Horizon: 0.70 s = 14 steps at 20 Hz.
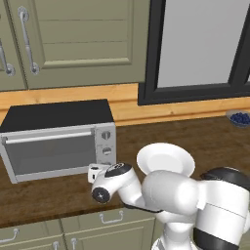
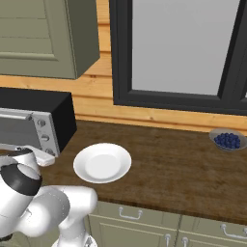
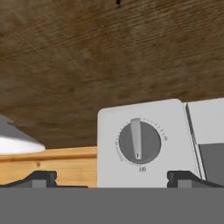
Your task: Pick up the kebab skewer and baguette bread, and place them inside the toaster oven. Close the toaster oven door and start by setting the timer.
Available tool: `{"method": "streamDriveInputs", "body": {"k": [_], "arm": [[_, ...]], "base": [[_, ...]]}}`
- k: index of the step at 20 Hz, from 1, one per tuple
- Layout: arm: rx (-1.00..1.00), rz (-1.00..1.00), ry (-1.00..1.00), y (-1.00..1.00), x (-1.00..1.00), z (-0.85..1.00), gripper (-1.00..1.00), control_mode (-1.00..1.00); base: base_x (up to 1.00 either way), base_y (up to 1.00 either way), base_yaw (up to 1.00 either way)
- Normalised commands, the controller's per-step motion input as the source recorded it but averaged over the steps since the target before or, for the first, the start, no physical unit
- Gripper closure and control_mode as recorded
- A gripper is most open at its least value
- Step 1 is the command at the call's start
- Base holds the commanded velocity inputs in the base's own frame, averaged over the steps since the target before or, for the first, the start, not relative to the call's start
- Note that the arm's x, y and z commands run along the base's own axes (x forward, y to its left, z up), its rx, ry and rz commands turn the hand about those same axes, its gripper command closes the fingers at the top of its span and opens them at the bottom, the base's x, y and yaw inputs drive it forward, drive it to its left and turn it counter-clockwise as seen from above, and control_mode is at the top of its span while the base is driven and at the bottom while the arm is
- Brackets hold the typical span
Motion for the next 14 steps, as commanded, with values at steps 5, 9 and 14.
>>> {"method": "streamDriveInputs", "body": {"k": [5,9,14], "arm": [[0.00,0.06,0.00,0.04,0.11,-0.04,-1.00,-1.00],[0.00,0.04,0.00,0.05,0.06,-0.06,-1.00,-1.00],[0.00,0.01,0.00,0.10,0.06,-0.05,-1.00,-1.00]], "base": [[0.00,0.00,0.00],[0.00,0.00,0.00],[0.00,0.00,0.00]]}}
